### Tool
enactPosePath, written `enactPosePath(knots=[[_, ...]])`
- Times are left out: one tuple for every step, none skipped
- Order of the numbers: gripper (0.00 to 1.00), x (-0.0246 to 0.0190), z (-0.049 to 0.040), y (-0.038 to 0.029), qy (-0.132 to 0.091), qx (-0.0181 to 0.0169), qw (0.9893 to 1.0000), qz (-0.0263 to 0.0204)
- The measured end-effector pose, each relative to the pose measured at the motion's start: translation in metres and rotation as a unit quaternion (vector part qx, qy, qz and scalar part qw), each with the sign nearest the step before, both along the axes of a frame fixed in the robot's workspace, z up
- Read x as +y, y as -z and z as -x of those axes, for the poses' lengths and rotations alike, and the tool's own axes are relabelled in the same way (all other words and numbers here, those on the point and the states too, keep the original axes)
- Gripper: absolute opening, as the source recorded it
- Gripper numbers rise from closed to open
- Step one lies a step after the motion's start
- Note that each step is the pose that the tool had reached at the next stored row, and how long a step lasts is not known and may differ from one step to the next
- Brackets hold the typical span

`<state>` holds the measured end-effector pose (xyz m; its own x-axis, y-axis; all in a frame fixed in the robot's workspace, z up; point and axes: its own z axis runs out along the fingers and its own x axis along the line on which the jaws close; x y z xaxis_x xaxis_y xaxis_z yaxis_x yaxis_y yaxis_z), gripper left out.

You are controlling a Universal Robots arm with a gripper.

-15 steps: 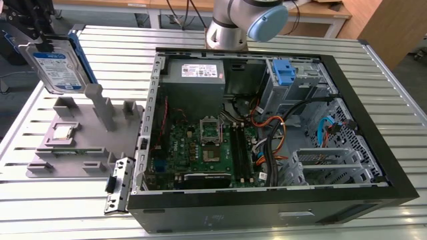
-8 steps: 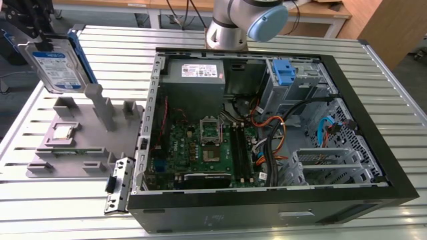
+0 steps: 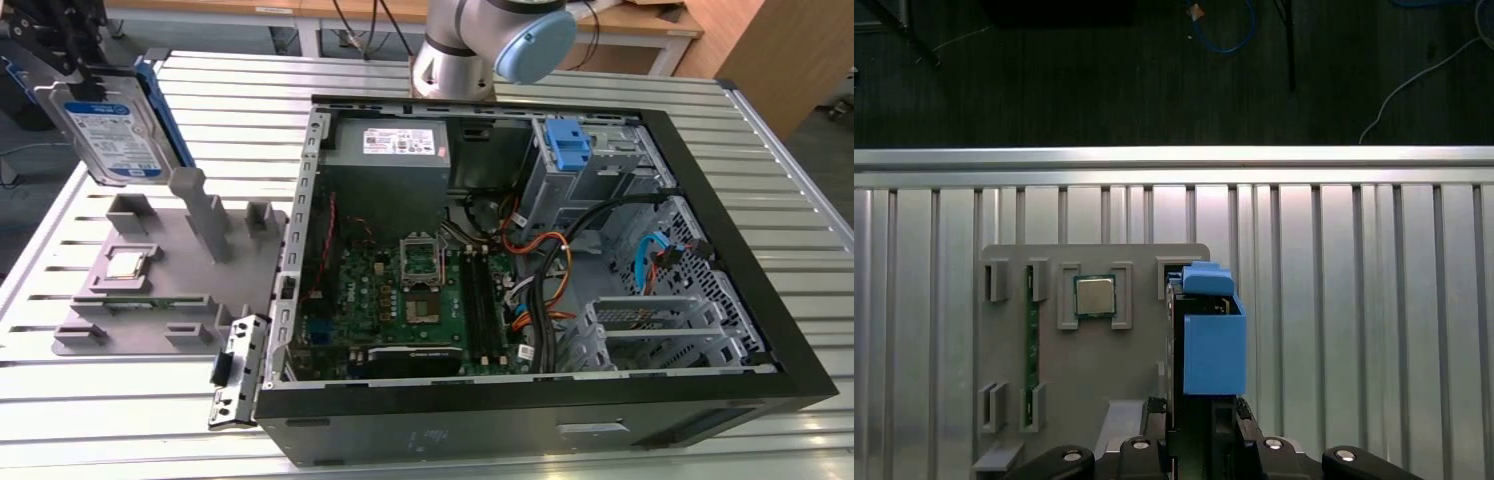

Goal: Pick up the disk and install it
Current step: 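Pick up the disk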

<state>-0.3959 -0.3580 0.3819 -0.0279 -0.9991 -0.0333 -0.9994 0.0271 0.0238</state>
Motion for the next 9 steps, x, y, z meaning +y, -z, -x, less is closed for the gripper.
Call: enactPosePath(knots=[[0.35,0.0000,0.0000,-0.0002,0.000,0.0000,1.0000,0.0000],[0.35,0.0000,0.0000,-0.0003,0.000,0.0000,1.0000,0.0000],[0.35,0.0000,0.0000,-0.0004,0.000,0.0000,1.0000,0.0000],[0.35,0.0000,0.0000,-0.0006,0.000,0.0000,1.0000,0.0000],[0.35,0.0000,0.0000,-0.0008,0.000,0.0000,1.0000,0.0000],[0.35,0.0000,0.0000,-0.0011,0.000,0.0001,1.0000,0.0001],[0.35,0.0000,0.0000,-0.0014,0.000,0.0001,1.0000,0.0001],[0.35,0.0000,0.0000,-0.0017,0.000,0.0001,1.0000,0.0000],[0.35,0.0000,0.0000,-0.0022,0.000,0.0001,1.0000,0.0000]])
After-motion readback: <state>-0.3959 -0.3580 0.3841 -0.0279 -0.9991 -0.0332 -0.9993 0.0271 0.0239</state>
